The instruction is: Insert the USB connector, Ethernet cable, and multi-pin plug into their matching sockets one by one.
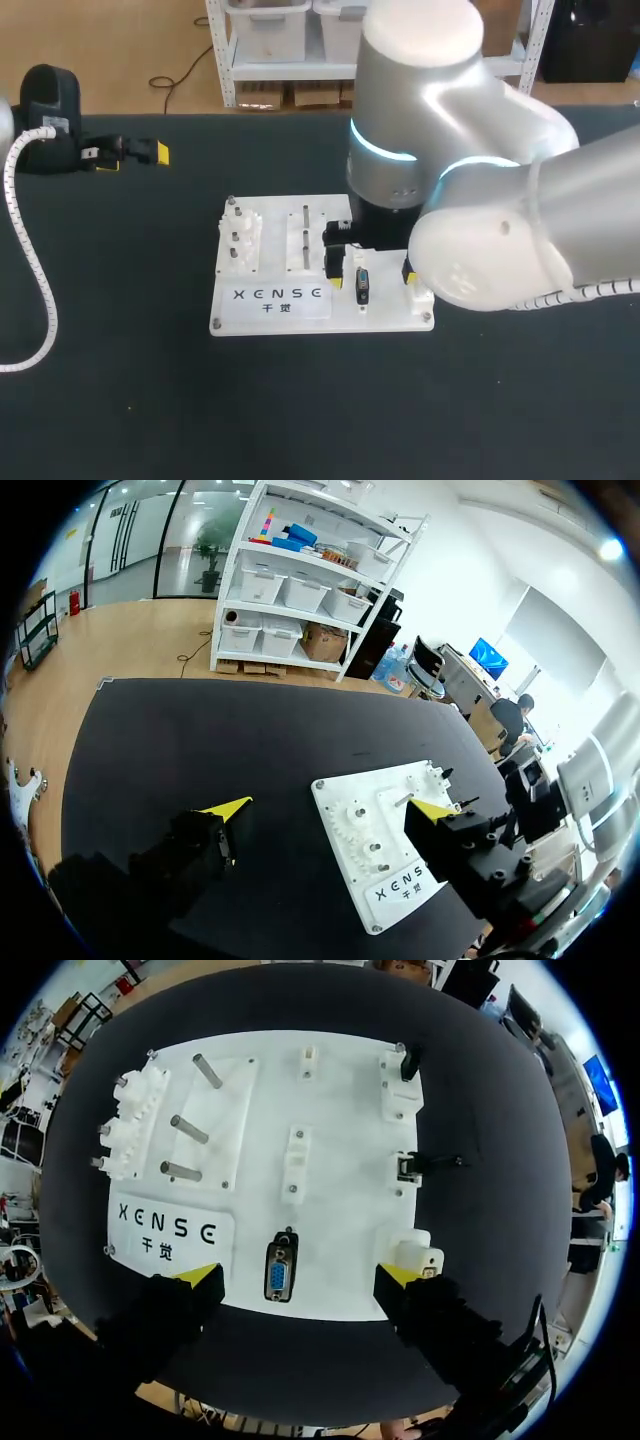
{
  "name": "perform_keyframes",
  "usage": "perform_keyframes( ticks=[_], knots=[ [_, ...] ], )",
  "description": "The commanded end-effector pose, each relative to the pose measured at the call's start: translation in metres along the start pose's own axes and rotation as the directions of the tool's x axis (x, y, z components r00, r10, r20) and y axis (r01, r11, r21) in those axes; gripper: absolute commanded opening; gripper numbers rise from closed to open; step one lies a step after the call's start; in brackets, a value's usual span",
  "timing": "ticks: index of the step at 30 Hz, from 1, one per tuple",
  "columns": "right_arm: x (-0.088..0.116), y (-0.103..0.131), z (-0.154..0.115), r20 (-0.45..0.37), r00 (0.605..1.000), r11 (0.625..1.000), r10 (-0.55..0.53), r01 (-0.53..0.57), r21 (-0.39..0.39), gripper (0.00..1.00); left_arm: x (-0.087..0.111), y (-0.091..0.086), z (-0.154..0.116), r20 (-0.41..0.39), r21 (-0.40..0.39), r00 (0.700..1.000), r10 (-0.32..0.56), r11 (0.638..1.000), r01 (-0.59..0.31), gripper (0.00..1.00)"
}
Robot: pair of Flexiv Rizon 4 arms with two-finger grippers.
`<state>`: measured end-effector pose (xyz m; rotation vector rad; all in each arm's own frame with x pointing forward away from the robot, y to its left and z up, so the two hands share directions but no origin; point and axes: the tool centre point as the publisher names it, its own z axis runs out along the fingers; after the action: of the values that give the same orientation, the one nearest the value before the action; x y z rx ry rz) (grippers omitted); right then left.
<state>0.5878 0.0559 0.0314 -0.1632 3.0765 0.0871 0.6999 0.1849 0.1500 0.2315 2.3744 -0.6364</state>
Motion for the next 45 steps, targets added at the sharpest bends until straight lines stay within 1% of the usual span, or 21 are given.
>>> perform_keyframes(
  ticks=[1, 18, 19, 20, 21, 22, 24, 30, 33, 37, 45],
  knots=[
    [-0.001, 0.005, 0.003, -0.008, 1.000, 1.000, -0.007, 0.008, 0.012, 1.00, 0.000, 0.000, 0.000, 0.000, 0.000, 1.000, 0.000, 1.000, 0.000, 1.00],
    [-0.005, 0.008, 0.014, -0.029, 0.999, 0.999, -0.017, 0.018, 0.048, 0.99, 0.000, 0.000, 0.000, 0.000, 0.000, 1.000, 0.000, 1.000, 0.000, 1.00],
    [-0.005, 0.008, 0.015, -0.030, 0.999, 0.999, -0.016, 0.018, 0.048, 0.82, 0.000, 0.000, 0.000, 0.000, 0.000, 1.000, 0.000, 1.000, 0.000, 1.00],
    [-0.005, 0.008, 0.015, -0.031, 0.999, 0.999, -0.015, 0.017, 0.048, 0.69, 0.000, 0.000, 0.000, 0.000, 0.000, 1.000, 0.000, 1.000, 0.000, 1.00],
    [-0.005, 0.008, 0.015, -0.031, 0.999, 0.999, -0.016, 0.017, 0.049, 0.53, 0.000, 0.000, 0.000, 0.000, 0.000, 1.000, 0.000, 1.000, 0.000, 1.00],
    [-0.005, 0.009, 0.016, -0.031, 0.999, 0.999, -0.017, 0.019, 0.050, 0.47, 0.000, 0.000, 0.000, 0.000, 0.000, 1.000, 0.000, 1.000, 0.000, 1.00],
    [-0.004, 0.009, 0.017, -0.030, 0.999, 0.999, -0.021, 0.023, 0.049, 0.43, 0.000, 0.000, 0.000, 0.000, 0.000, 1.000, 0.000, 1.000, 0.000, 1.00],
    [0.000, 0.009, 0.021, -0.033, 0.999, 0.999, -0.023, 0.024, 0.048, 0.38, 0.000, 0.000, 0.000, 0.000, 0.000, 1.000, 0.000, 1.000, 0.000, 1.00],
    [0.001, 0.009, 0.022, -0.040, 0.999, 0.999, -0.020, 0.022, 0.044, 0.31, 0.000, 0.000, 0.000, 0.000, 0.000, 1.000, 0.000, 1.000, 0.000, 1.00],
    [-0.001, 0.008, 0.023, -0.042, 0.999, 0.999, -0.015, 0.017, 0.046, 0.27, 0.000, 0.000, 0.000, 0.000, 0.000, 1.000, 0.000, 1.000, 0.000, 1.00],
    [-0.004, 0.007, 0.022, -0.046, 0.999, 0.999, 0.013, -0.011, 0.040, 0.25, 0.000, 0.000, 0.000, 0.000, 0.000, 1.000, 0.000, 1.000, 0.000, 1.00]
  ],
)
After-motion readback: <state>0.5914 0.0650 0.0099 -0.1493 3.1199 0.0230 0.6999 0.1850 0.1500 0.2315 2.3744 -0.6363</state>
